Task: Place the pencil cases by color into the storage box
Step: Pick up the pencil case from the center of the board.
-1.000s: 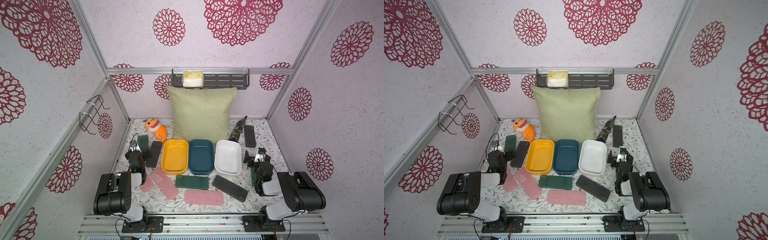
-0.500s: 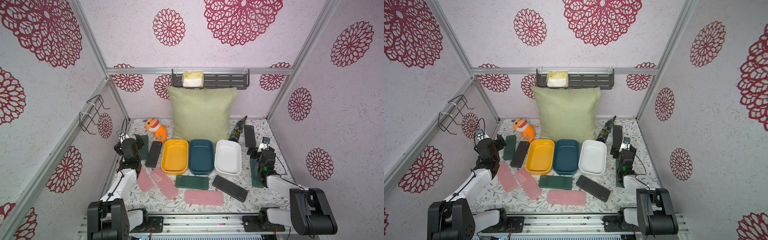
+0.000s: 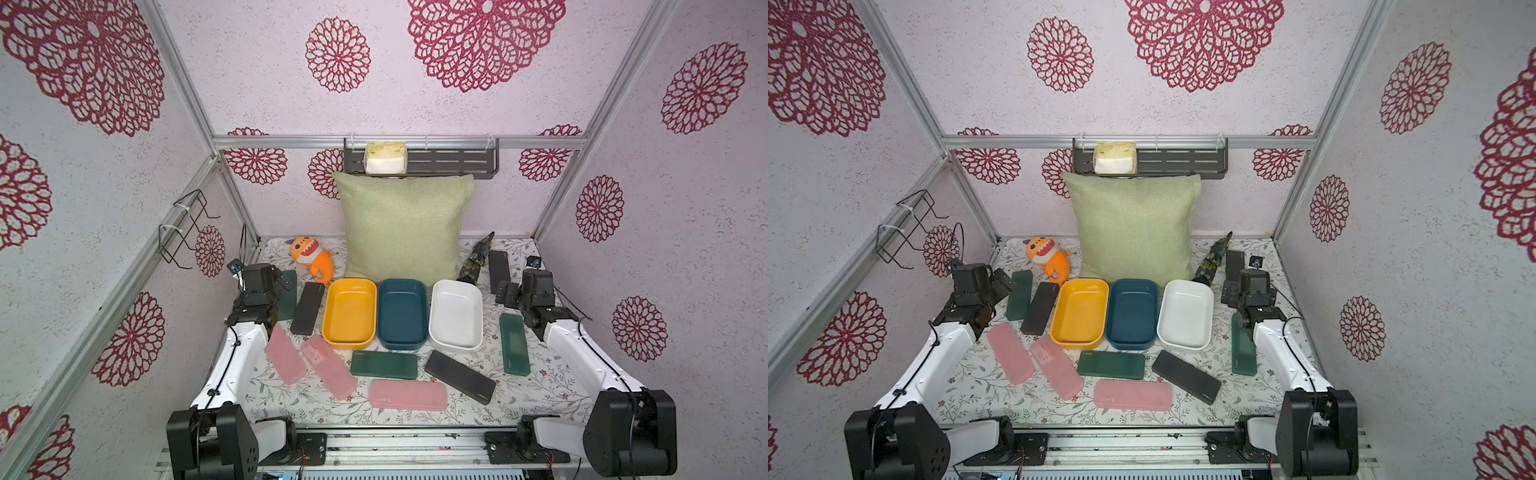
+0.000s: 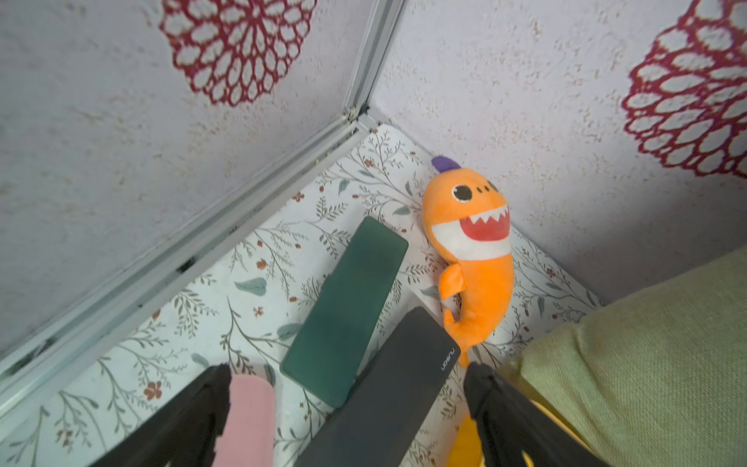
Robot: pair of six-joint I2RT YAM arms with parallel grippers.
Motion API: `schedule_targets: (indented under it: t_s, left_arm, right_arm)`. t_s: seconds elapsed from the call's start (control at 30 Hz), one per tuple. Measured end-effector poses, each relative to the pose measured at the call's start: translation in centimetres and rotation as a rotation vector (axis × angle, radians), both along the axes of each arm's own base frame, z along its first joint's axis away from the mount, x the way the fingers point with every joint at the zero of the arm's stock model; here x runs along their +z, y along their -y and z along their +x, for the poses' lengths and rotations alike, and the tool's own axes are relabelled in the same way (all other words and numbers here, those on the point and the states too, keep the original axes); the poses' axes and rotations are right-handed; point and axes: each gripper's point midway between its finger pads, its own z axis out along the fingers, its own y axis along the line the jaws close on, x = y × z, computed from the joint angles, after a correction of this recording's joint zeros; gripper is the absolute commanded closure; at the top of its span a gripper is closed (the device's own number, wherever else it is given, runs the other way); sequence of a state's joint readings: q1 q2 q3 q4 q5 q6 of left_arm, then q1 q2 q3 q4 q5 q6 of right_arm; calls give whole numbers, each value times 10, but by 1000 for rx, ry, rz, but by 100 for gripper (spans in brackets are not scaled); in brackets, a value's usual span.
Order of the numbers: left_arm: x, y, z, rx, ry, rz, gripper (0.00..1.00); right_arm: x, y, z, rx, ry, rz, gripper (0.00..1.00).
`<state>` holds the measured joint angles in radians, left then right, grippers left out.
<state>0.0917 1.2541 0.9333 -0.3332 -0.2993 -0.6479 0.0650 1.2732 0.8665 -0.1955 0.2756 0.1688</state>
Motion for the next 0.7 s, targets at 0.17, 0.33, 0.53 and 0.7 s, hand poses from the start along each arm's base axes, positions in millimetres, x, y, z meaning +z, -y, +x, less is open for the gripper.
schedule_targets:
  t_s: [0.17, 0.33, 0.53, 0.7]
  left_arm:
    - [-6, 7, -8, 52, -102, -56, 3]
    - [-2, 5, -8, 94, -207, -74, 3]
    - [-24, 25, -9, 17, -285, -91, 3]
    - [-39, 36, -14, -34, -303, -120, 3]
  right_arm:
    - [-30, -2, -16, 5, -153, 26, 1]
    - [-51, 3, -33, 0, -269, 50, 1]
    - [-48, 13, -10, 1, -287, 63, 1]
    - [-52, 14, 38, 43, -298, 55, 1]
